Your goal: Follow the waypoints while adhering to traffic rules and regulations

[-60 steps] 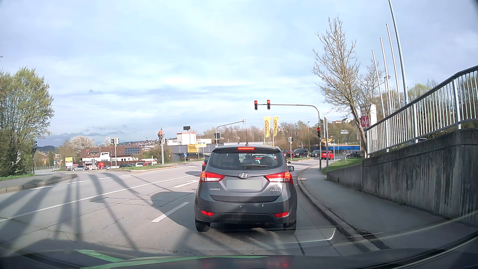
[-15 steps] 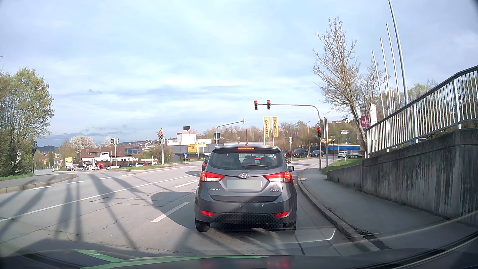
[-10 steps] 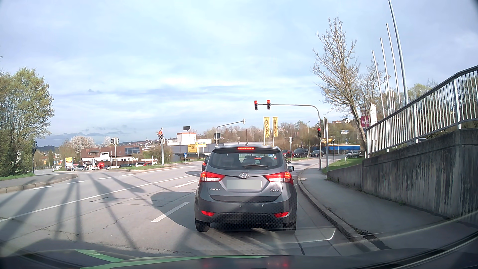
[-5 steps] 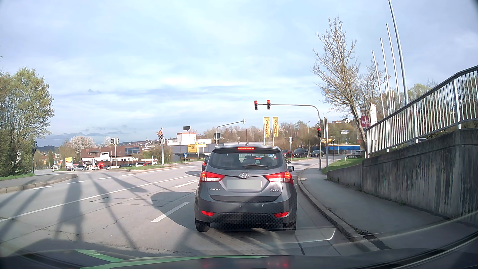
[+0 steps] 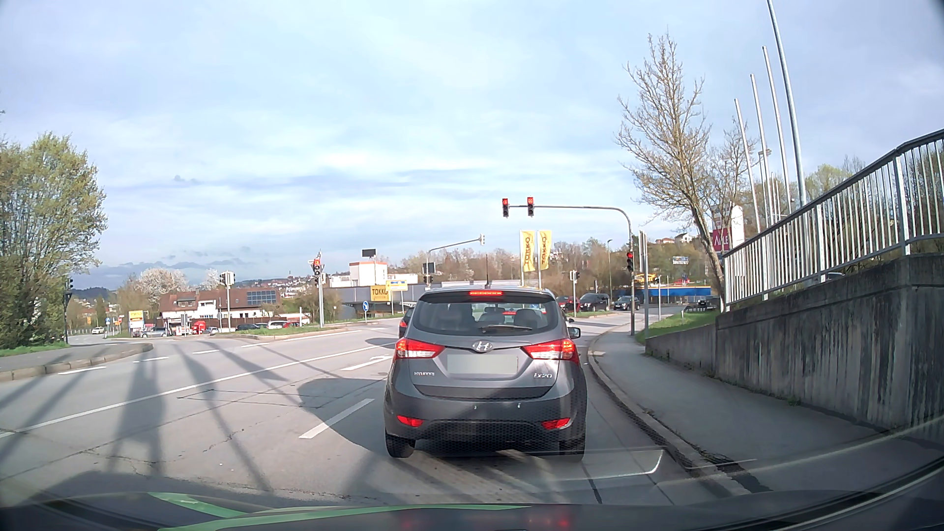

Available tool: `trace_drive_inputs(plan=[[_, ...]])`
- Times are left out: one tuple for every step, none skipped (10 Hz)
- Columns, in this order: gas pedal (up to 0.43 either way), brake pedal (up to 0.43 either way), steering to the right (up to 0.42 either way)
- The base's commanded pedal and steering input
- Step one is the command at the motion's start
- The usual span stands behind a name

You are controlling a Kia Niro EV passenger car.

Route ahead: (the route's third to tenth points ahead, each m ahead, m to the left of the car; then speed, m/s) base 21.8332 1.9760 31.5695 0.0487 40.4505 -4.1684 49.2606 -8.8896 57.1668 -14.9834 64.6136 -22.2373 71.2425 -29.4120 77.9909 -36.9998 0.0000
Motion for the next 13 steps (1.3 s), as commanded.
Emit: trace_drive_inputs(plan=[[0.000,0.494,0.034],[0.000,0.494,0.034],[0.000,0.494,0.034],[0.000,0.494,0.033],[0.000,0.494,0.034],[0.000,0.488,0.033],[0.000,0.494,0.033],[0.000,0.494,0.033],[0.000,0.488,0.033],[0.000,0.488,0.033],[0.000,0.494,0.033],[0.000,0.494,0.033],[0.000,0.494,0.033]])
